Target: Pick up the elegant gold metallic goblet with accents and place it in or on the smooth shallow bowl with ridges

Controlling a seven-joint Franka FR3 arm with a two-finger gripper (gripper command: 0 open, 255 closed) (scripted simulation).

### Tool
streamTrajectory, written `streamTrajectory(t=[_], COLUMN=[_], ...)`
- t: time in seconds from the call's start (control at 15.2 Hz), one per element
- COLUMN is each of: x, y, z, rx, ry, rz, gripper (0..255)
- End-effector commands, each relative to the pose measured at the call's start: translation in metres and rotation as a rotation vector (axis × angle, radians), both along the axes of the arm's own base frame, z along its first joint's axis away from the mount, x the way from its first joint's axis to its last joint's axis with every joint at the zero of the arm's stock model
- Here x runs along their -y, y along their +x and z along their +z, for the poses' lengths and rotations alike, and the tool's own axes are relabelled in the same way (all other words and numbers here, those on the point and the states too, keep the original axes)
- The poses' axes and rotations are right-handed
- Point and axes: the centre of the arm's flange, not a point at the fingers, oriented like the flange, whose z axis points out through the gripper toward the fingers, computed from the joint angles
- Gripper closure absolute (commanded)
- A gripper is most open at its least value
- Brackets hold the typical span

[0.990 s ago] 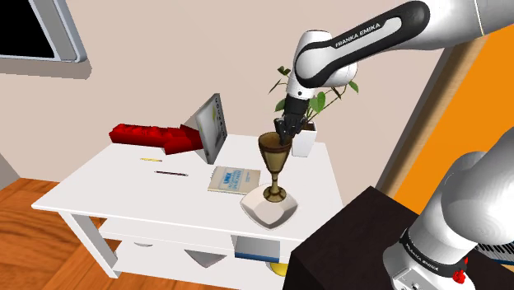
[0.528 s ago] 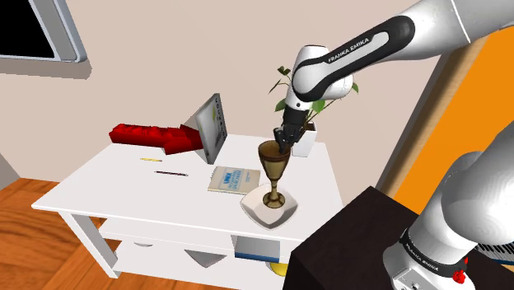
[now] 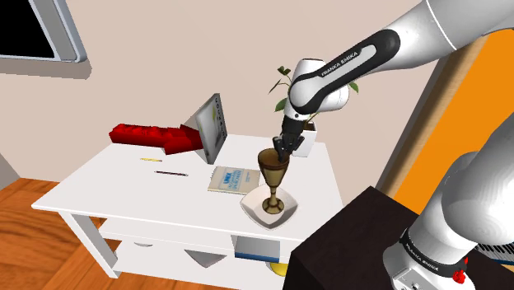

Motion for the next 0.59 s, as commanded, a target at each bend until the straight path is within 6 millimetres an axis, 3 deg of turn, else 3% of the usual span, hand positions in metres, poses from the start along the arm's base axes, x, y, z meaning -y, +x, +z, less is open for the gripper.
streamTrajectory(t=[0.0, 0.33, 0.4, 0.53], x=[-0.0003, -0.0003, -0.0003, -0.0004], y=[0.0001, 0.0001, 0.0001, 0.0001], z=[-0.0006, -0.0006, -0.0006, -0.0005], rx=[0.001, 0.001, 0.001, 0.001], ry=[0.000, 0.000, 0.000, 0.000], rz=[0.000, 0.000, 0.000, 0.000], gripper=[255, 255, 0, 0])
